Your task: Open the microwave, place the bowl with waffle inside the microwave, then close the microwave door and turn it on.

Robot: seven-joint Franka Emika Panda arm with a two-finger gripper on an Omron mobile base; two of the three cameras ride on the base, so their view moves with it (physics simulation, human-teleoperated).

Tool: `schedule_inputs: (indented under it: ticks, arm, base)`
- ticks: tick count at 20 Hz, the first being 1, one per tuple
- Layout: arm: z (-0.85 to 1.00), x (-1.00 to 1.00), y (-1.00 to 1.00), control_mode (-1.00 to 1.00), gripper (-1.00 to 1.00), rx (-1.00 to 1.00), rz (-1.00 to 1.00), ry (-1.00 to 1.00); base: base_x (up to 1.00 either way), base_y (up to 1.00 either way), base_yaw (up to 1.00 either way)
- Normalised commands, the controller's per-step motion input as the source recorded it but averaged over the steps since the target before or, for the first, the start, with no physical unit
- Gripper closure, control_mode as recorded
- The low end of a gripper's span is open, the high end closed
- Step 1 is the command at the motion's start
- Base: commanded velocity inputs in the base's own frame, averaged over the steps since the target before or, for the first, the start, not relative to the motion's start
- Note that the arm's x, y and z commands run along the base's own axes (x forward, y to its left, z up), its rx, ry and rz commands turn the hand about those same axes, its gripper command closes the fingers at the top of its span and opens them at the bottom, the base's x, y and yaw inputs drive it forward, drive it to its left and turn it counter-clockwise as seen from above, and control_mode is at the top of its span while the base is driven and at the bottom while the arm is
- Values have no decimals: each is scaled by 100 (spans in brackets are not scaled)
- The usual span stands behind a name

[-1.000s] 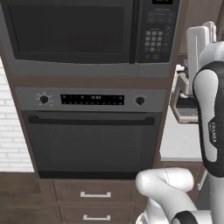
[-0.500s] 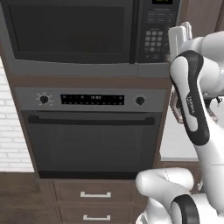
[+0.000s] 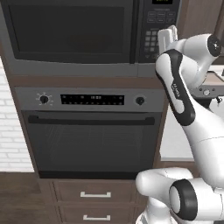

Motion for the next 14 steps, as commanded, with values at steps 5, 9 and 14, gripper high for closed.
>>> schedule_inputs:
  ticks: [5, 9, 14]
  arm:
    - [-46, 100, 25, -100, 100, -6, 0, 0]
    - [-79, 100, 42, -100, 100, -19, 0, 0]
    - [-98, 100, 71, -100, 100, -34, 0, 0]
  base:
    - [0, 0, 0]
    - [0, 0, 0]
    - [0, 0, 0]
